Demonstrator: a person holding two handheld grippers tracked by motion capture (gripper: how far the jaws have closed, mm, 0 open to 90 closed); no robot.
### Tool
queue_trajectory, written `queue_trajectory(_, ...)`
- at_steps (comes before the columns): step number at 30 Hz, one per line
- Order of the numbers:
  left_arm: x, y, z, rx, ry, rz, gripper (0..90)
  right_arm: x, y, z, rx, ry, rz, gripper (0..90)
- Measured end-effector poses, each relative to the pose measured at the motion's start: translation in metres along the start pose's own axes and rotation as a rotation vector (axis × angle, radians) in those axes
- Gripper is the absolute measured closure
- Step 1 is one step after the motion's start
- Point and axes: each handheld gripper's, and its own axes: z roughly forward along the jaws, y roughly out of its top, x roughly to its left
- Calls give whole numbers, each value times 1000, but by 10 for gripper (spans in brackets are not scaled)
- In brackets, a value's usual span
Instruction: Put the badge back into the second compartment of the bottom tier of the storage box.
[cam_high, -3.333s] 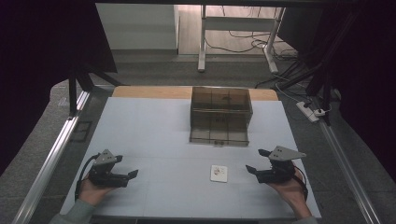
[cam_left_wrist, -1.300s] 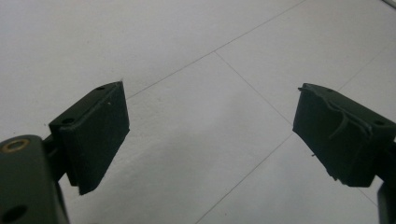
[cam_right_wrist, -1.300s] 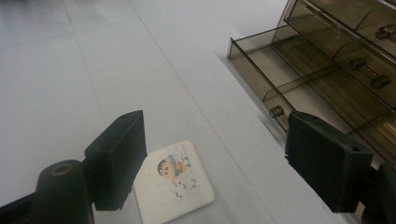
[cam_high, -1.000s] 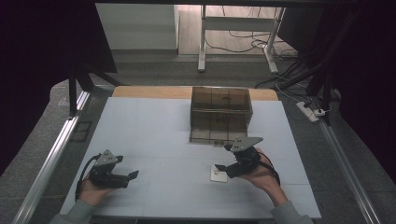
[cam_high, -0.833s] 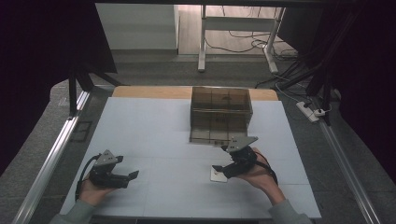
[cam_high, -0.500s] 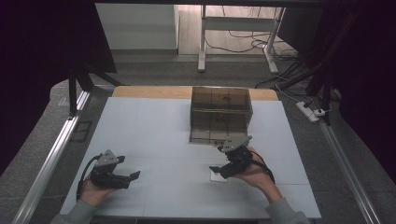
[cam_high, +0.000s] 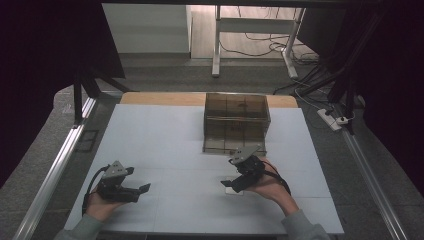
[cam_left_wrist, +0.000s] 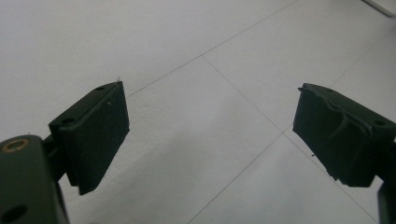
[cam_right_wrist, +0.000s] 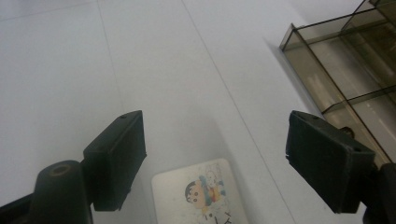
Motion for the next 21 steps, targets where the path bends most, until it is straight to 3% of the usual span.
queue_trajectory(13,1,-1,0,1,-1,-6,104,-1,-3,9,74,45,-13,196)
queue_trajectory(21,2,-2,-1,0,-3,-8,104,1,-9,18,157,70,-32,196)
